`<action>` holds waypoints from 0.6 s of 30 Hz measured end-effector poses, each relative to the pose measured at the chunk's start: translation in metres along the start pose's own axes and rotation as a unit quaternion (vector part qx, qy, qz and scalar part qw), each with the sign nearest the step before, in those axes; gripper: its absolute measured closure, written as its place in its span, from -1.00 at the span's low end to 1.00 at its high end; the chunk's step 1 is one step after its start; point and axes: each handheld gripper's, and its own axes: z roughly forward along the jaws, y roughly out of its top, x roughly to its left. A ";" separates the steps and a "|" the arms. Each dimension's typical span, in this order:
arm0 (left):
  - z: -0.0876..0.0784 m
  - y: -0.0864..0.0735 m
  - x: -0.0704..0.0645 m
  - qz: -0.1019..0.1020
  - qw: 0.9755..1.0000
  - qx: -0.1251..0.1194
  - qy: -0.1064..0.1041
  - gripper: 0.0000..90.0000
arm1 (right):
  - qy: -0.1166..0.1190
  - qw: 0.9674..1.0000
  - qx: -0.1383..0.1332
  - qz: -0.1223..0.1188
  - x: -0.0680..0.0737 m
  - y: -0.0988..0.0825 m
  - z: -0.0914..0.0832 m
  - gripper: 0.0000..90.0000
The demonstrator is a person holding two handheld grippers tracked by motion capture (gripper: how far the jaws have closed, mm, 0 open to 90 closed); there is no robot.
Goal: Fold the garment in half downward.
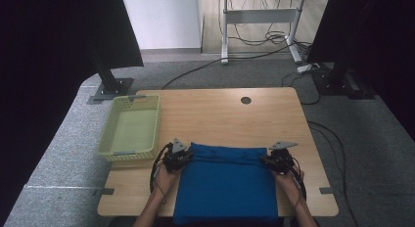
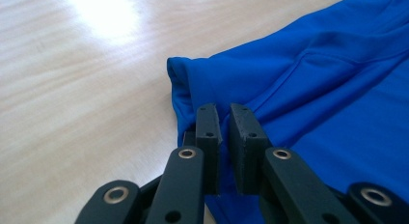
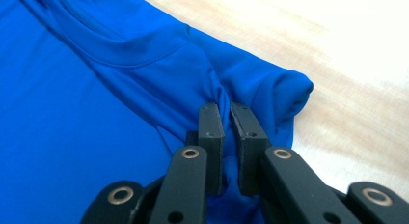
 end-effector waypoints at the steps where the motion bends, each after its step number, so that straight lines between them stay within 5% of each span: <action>1: 0.000 0.000 0.000 0.000 1.000 0.000 0.000 0.85 | 0.000 1.000 0.000 0.000 0.000 0.000 0.000 0.86; 12: 0.008 0.006 0.009 -0.026 1.000 -0.003 0.005 0.92 | -0.016 1.000 -0.010 0.024 -0.006 0.011 0.012 0.86; 13: 0.004 0.009 0.004 -0.004 1.000 -0.003 0.022 0.93 | -0.028 1.000 -0.013 0.006 -0.001 0.012 0.008 0.86; 18: -0.011 0.014 -0.001 0.002 1.000 -0.016 0.018 0.93 | -0.030 0.999 -0.035 0.002 0.003 0.013 -0.004 0.87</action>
